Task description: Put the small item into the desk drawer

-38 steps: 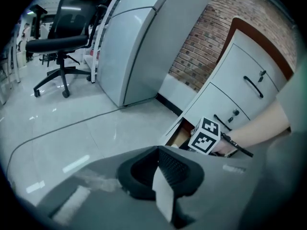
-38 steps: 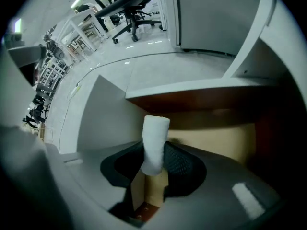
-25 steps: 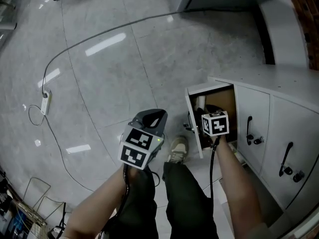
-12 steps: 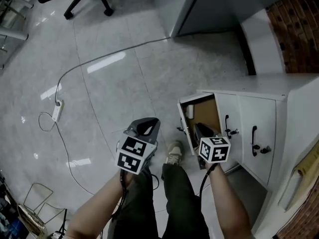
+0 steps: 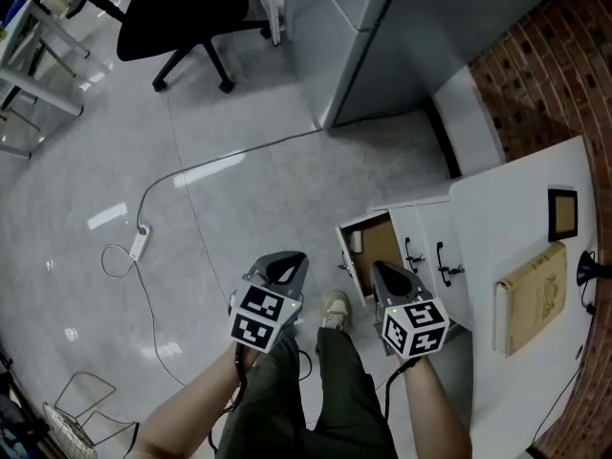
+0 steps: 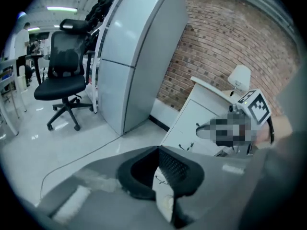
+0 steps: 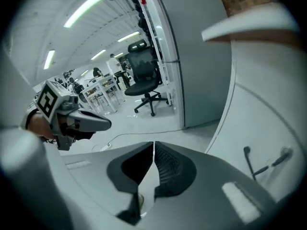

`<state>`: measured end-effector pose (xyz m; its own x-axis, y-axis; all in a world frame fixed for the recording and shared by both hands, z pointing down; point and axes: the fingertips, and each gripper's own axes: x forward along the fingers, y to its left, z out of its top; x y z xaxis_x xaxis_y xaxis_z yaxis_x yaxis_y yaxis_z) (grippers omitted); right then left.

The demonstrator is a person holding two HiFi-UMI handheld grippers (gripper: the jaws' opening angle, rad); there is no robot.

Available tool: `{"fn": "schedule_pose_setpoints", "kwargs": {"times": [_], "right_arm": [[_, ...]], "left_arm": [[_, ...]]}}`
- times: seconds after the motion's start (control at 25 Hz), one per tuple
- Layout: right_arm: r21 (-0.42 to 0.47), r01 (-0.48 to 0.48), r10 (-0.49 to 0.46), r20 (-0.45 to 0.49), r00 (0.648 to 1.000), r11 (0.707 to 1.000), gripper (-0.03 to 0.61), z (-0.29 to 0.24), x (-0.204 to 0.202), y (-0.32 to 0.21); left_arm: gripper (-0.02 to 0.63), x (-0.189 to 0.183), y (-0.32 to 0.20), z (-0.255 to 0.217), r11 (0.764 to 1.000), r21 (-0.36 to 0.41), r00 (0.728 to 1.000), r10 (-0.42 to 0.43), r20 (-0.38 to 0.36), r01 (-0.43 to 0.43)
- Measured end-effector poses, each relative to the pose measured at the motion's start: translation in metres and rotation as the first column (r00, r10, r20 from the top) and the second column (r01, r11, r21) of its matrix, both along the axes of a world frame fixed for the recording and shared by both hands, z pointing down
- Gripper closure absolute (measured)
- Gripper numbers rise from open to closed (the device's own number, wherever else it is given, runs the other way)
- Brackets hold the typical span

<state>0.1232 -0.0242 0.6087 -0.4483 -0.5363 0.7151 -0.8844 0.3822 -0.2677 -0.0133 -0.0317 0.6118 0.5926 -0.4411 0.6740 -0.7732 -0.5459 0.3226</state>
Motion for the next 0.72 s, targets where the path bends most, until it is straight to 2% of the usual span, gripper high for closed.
{"fn": "schedule_pose_setpoints", "kwargs": {"times": [0.2,0.4,0.56,0.64,0.72], "right_arm": [[0.120,0.005,-0.010,0.047,0.999,0.993,0.574,-0.109,-0.019,0.005],[0.229,0.015,-0.031,0.067,0.997,0.973,0.574,-0.213,-0.036,0.013],[0.275,0.040,-0.067,0.090,0.994,0.961,0.575,-0.292,-0.048,0.026],[0.317,0.064,-0.098,0.091,0.991,0.946,0.575,-0.334,-0.055,0.029],[0.369,0.074,-0.120,0.101,0.988,0.926,0.574,-0.375,-0.062,0.031]], "left_arm": [[0.611,-0.007,-0.001,-0.097,0.995,0.102,1.000,0.014,-0.024,-0.011],[0.612,-0.017,0.001,-0.200,0.977,0.212,0.998,0.015,-0.054,-0.004],[0.612,-0.021,0.009,-0.282,0.967,0.254,0.994,-0.003,-0.113,0.032],[0.611,-0.022,0.009,-0.326,0.950,0.310,0.990,-0.002,-0.138,0.045],[0.611,-0.024,0.010,-0.367,0.926,0.376,0.991,0.009,-0.134,0.042]]}}
